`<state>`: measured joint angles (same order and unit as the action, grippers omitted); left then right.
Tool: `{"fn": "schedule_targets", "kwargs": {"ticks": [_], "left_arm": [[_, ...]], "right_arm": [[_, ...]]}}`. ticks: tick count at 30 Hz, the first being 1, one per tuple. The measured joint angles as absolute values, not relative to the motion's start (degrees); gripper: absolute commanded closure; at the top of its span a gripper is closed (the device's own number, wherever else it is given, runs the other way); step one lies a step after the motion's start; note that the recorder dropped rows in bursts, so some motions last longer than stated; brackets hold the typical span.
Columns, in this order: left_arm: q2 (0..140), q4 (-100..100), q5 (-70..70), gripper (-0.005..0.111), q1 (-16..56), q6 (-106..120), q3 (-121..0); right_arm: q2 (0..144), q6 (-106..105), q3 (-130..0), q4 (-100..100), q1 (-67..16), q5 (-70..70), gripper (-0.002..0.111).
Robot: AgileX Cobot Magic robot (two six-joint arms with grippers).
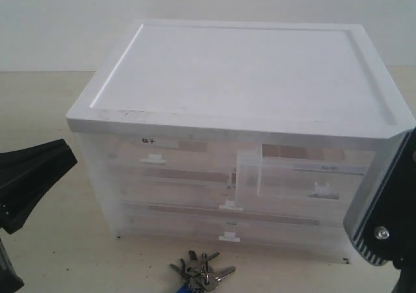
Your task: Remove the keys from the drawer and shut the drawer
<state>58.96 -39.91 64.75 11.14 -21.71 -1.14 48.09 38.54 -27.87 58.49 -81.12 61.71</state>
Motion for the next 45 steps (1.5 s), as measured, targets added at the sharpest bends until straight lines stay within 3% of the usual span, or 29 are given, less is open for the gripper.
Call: {"fn": "schedule_targets", "kwargs": {"ticks": [13,29,45], "left_arm": [[58.96,-41.00,64.75,0.102,11.14,-22.52,-1.14],[58.96,-41.21,64.86,0.102,11.14,-22.76,-1.14],[58.96,-41.21,64.76,0.102,11.14,-22.76,-1.14]], "right_arm": [[48.09,35.18,-25.97,55.52,-81.12,53.21,0.108],[48.55,40.07,-20.93,68.33,-81.12,57.12,0.108],[59.49,50.24,-20.93,79.43,-81.12,61.01,0.108]]}}
